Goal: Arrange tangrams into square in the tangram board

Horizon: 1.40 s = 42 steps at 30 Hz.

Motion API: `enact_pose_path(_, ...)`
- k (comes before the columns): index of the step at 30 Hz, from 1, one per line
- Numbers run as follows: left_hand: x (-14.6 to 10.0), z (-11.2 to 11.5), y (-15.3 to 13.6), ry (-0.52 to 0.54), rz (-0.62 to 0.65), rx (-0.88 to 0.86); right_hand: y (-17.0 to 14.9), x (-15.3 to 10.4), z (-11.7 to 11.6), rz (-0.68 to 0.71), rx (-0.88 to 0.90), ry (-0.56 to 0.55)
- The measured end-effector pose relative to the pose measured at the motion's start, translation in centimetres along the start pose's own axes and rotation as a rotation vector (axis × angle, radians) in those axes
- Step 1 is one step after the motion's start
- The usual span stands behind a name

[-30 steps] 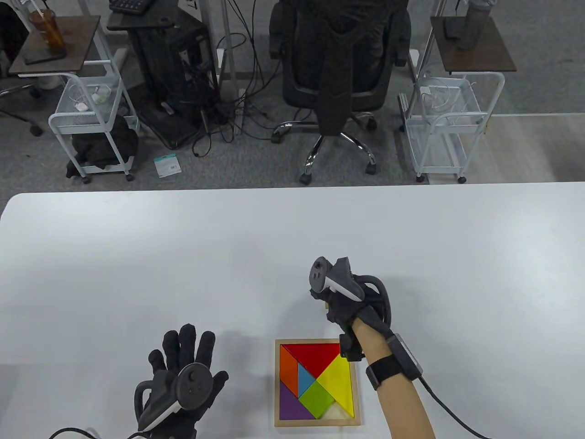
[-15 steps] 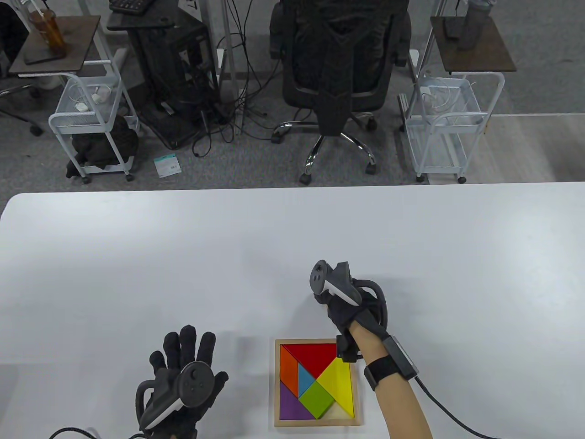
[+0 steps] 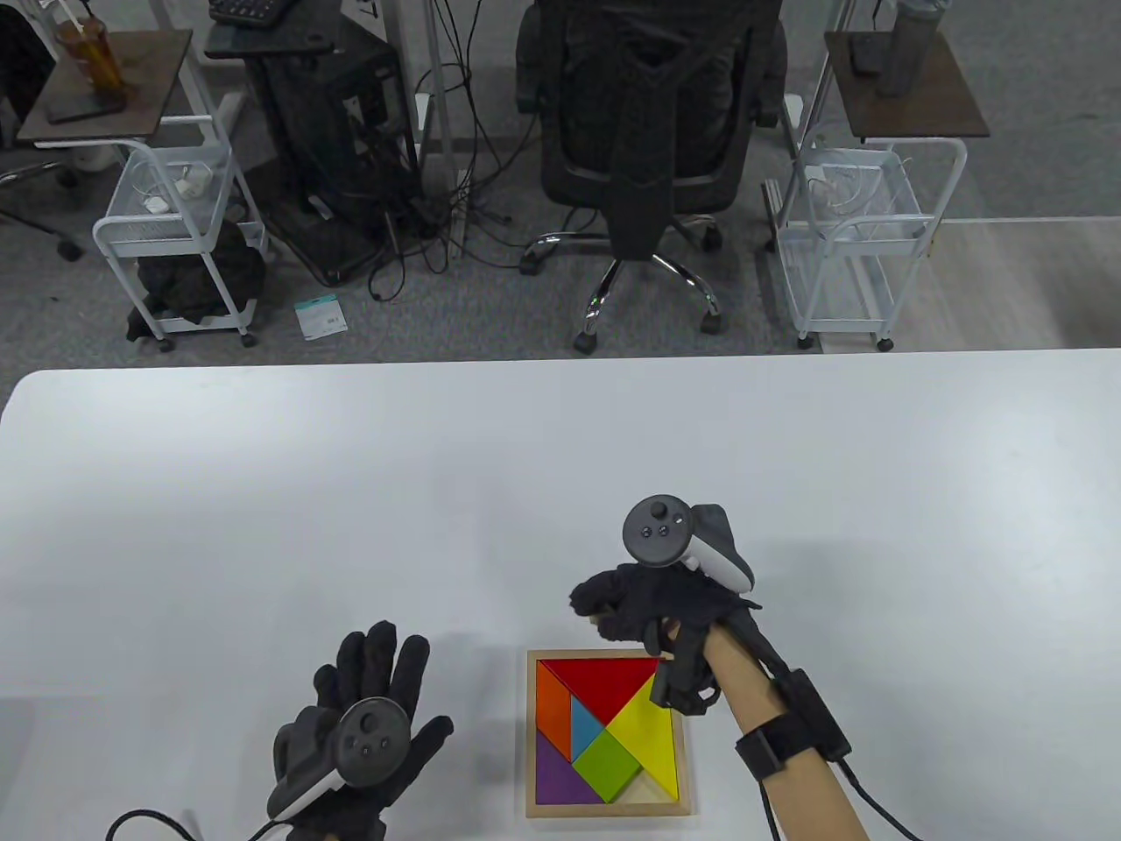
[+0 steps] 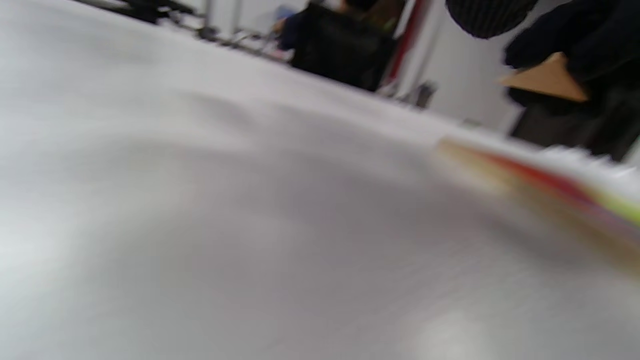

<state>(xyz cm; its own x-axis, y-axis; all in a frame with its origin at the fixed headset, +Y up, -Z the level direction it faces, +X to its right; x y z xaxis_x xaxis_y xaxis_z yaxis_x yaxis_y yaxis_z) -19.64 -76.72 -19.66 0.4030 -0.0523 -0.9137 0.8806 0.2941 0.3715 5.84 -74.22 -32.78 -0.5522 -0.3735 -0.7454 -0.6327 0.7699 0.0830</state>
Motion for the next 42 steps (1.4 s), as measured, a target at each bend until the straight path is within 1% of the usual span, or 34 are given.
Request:
enact_pose_path(2,-0.3,-0.9,1.3,0.144,0.125,-0.112,1.7,-0.8,-2.0,0.086,0.091,0.105)
enact_pose_path(3,-0.5,-1.2,1.6,0.182,0.151,-0.178,2.5,-1.1,-2.9,0.119,0.116,0.163)
enact_pose_path(5,-0.6,-1.4,2.3,0.208,0.214,-0.302,4.0,-1.6,-5.0,0.167,0.141,0.254)
enact_pose_path(7,-0.8,-1.6,2.7,0.245,0.225,-0.366,5.1,-1.7,-6.3,0.193,0.155,0.3)
enact_pose_path(8,-1.0,-1.8,2.9,0.27,0.231,-0.389,5.7,-1.7,-7.0,0.211,0.167,0.312)
enact_pose_path(11,-1.1,-1.9,3.2,0.284,0.251,-0.436,6.5,-1.5,-7.9,0.236,0.214,0.333)
enact_pose_path(13,-1.4,-2.2,3.3,0.341,0.256,-0.42,6.8,-1.3,-8.4,0.237,0.246,0.343)
enact_pose_path(17,-1.7,-2.7,3.1,0.4,0.217,-0.372,7.0,-1.1,-9.1,0.231,0.234,0.326)
enact_pose_path(20,-1.7,-2.8,2.9,0.409,0.214,-0.36,6.9,-1.2,-9.2,0.228,0.256,0.305)
enact_pose_path(22,-1.8,-3.0,2.9,0.414,0.212,-0.362,7.1,-1.7,-8.7,0.237,0.23,0.255)
enact_pose_path(23,-1.8,-3.1,2.9,0.418,0.207,-0.368,7.3,-2.1,-8.4,0.238,0.199,0.213)
enact_pose_path(24,-1.7,-3.1,2.8,0.407,0.197,-0.382,7.7,-2.7,-7.8,0.253,0.152,0.141)
enact_pose_path(25,-1.7,-3.1,2.7,0.394,0.193,-0.392,8.0,-3.2,-7.6,0.265,0.129,0.101)
enact_pose_path(26,-1.6,-2.9,2.6,0.363,0.179,-0.42,8.6,-4.5,-7.0,0.286,0.056,-0.024)
enact_pose_path(27,-1.4,-2.7,2.3,0.34,0.156,-0.456,9.3,-5.5,-7.0,0.315,-0.019,-0.111)
enact_pose_path(28,-1.3,-2.5,2.2,0.322,0.143,-0.483,9.7,-6.3,-7.1,0.322,-0.109,-0.171)
enact_pose_path(30,-1.1,-1.9,2.0,0.262,0.11,-0.568,10.6,-8.2,-8.0,0.338,-0.347,-0.323)
enact_pose_path(32,-0.8,-1.3,2.2,0.197,0.094,-0.632,11.2,-9.3,-9.4,0.348,-0.546,-0.43)
enact_pose_path(34,-0.7,-0.7,2.5,0.151,0.096,-0.672,11.5,-9.8,-10.5,0.357,-0.66,-0.478)
enact_pose_path(36,-0.7,-0.4,2.9,0.123,0.095,-0.694,11.6,-9.9,-11.1,0.367,-0.7,-0.483)
enact_pose_path(39,-0.7,-0.1,3.4,0.105,0.108,-0.723,11.4,-9.7,-11.6,0.386,-0.686,-0.448)
enact_pose_path(42,-0.8,-0.1,4.0,0.1,0.129,-0.703,11.2,-9.6,-11.3,0.385,-0.648,-0.399)
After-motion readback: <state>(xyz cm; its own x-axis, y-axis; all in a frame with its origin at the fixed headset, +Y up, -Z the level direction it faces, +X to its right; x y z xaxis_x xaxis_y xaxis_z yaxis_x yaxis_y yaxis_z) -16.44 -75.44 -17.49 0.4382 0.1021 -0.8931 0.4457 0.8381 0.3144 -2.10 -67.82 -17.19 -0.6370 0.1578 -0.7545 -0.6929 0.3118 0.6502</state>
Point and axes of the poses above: the tracker on the back of each hand, its own y axis roughly to the thumb side, its own x axis roughly from the wrist to the fingertips, z = x × y, the point moved 4 cm from there along x, roughly from the wrist to the fingertips, and after that the axes turned 7 degrees about x, right-handed, at the moved point
